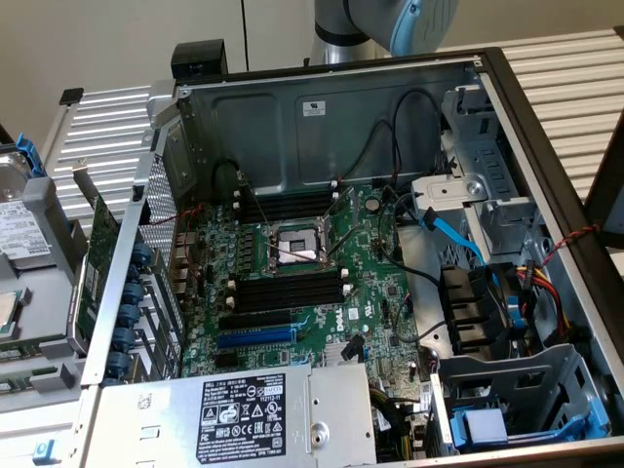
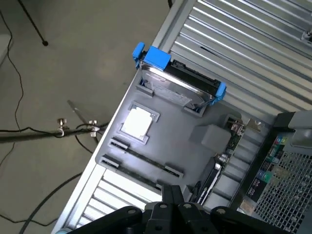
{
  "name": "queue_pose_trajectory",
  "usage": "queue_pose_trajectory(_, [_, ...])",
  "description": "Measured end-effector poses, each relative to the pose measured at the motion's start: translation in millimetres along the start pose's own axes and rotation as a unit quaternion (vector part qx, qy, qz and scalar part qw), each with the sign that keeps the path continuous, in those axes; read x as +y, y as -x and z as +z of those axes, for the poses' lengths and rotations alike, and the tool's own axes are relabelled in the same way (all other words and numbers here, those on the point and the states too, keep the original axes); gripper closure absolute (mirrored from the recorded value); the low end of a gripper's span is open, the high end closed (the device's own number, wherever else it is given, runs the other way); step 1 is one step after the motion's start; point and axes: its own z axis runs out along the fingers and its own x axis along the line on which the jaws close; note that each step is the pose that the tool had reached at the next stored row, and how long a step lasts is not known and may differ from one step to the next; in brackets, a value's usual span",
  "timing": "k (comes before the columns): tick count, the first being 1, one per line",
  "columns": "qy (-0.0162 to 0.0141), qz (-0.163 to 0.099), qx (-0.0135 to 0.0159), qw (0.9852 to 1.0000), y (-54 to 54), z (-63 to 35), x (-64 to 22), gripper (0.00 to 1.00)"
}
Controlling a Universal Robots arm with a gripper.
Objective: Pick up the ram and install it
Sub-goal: 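Pick up the ram and move it above insertion slot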
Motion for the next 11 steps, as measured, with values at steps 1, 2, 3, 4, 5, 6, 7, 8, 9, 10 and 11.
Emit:
queue_pose_trajectory(1, [0.0001,-0.009,0.0005,1.0000,0.0,0.1,0.0,0.89])
queue_pose_trajectory(2, [0.0001,-0.018,0.0008,0.9998,0.0,0.2,0.0,0.89])
queue_pose_trajectory(3, [0.0001,-0.028,0.0013,0.9996,0.0,0.3,0.0,0.89])
queue_pose_trajectory(4, [0.0002,-0.036,0.0017,0.9994,0.0,0.4,0.0,0.89])
queue_pose_trajectory(5, [0.0002,-0.045,0.0022,0.9990,0.0,0.4,0.0,0.89])
queue_pose_trajectory(6, [0.0003,-0.054,0.0026,0.9985,0.0,0.6,0.0,0.89])
queue_pose_trajectory(7, [0.0004,-0.063,0.0030,0.9980,0.0,0.7,0.0,0.89])
queue_pose_trajectory(8, [0.0004,-0.072,0.0035,0.9974,0.0,0.8,0.0,0.89])
queue_pose_trajectory(9, [0.0005,-0.082,0.0039,0.9967,0.0,0.9,-0.1,0.89])
queue_pose_trajectory(10, [0.0005,-0.091,0.0043,0.9959,-0.1,1.1,0.0,0.89])
queue_pose_trajectory(11, [0.0006,-0.099,0.0047,0.9950,-0.1,1.3,-0.1,0.89])
